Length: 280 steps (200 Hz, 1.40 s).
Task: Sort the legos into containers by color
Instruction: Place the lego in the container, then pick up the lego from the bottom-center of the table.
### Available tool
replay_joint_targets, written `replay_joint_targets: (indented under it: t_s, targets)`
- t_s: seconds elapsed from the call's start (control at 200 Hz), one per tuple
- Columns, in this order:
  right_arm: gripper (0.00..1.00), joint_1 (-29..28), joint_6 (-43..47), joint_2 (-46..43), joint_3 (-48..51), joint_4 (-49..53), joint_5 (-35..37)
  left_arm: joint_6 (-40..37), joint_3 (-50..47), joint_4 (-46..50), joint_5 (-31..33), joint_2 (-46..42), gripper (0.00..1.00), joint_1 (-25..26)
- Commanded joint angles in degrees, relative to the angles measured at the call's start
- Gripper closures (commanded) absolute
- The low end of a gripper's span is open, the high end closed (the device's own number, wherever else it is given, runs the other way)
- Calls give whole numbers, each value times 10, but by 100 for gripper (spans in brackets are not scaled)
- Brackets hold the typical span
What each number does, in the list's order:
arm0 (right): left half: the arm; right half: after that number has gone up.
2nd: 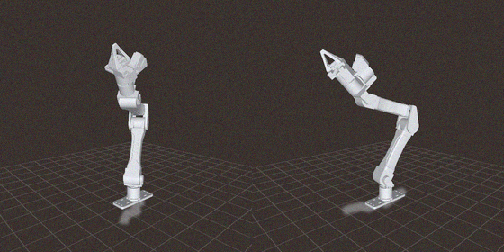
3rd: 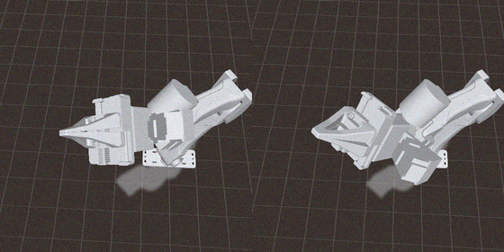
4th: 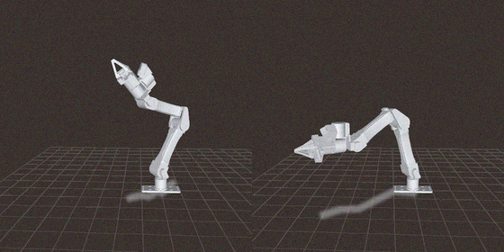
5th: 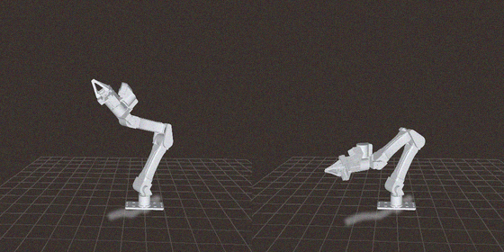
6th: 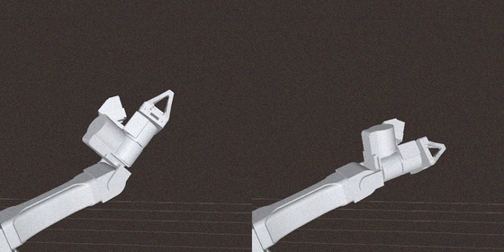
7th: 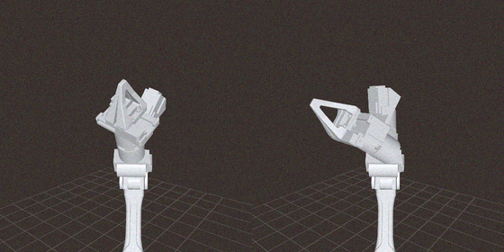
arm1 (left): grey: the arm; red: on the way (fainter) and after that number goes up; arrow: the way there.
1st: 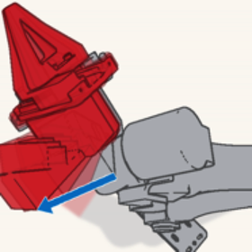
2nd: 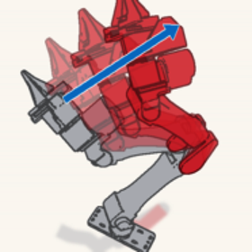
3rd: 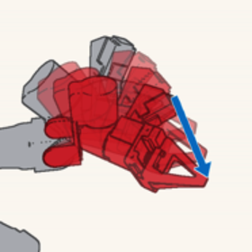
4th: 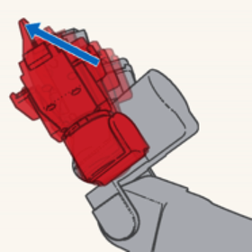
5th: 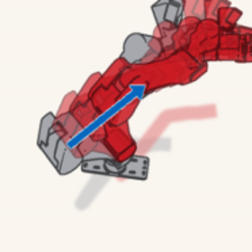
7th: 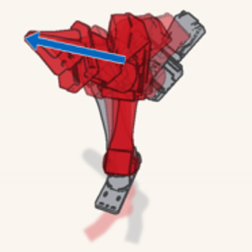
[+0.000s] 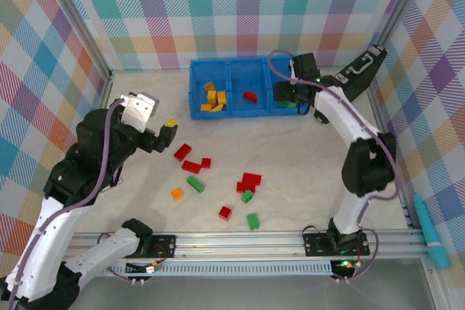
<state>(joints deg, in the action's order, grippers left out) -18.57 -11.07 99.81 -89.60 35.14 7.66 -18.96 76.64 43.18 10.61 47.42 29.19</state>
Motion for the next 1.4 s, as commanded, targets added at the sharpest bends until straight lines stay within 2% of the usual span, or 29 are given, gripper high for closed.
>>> replay_joint_targets:
  t_s: [0.0, 0.125, 0.24, 0.355, 0.445, 0.52, 0.81, 0.915, 1.02, 1.13, 1.395]
  targets:
    - [19, -56, 6, -72, 82, 7, -46, -7, -6, -27, 3, -6, 0, 8]
    - [19, -127, 57, -172, 225, -28, -98, -10, -13, -33, 1, -11, 0, 8]
    - [18, -182, 39, -276, 354, -71, -168, -13, -15, -33, 1, -16, 0, 8]
    - [23, -256, 7, -346, 435, -75, -135, -15, -19, -33, 3, -18, 0, 9]
    - [25, -318, -8, -365, 459, -56, -91, -14, -23, -27, -2, -24, 0, 9]
    - [28, -348, -27, -375, 474, -51, -86, -13, -25, -22, -6, -31, 0, 10]
    - [31, -437, -70, -335, 480, -39, -69, -4, -53, -34, -16, -71, 0, 11]
    - [30, -443, -68, -305, 465, -50, -58, -1, -60, -36, -17, -82, 0, 15]
    - [22, -442, -49, -257, 440, -35, -28, 4, -65, -32, -18, -92, 0, 19]
    - [19, -443, -29, -213, 414, -30, -20, 3, -74, -28, -8, -106, 0, 23]
    - [21, -443, -9, -153, 386, -42, -21, -6, -84, -33, 9, -122, 0, 32]
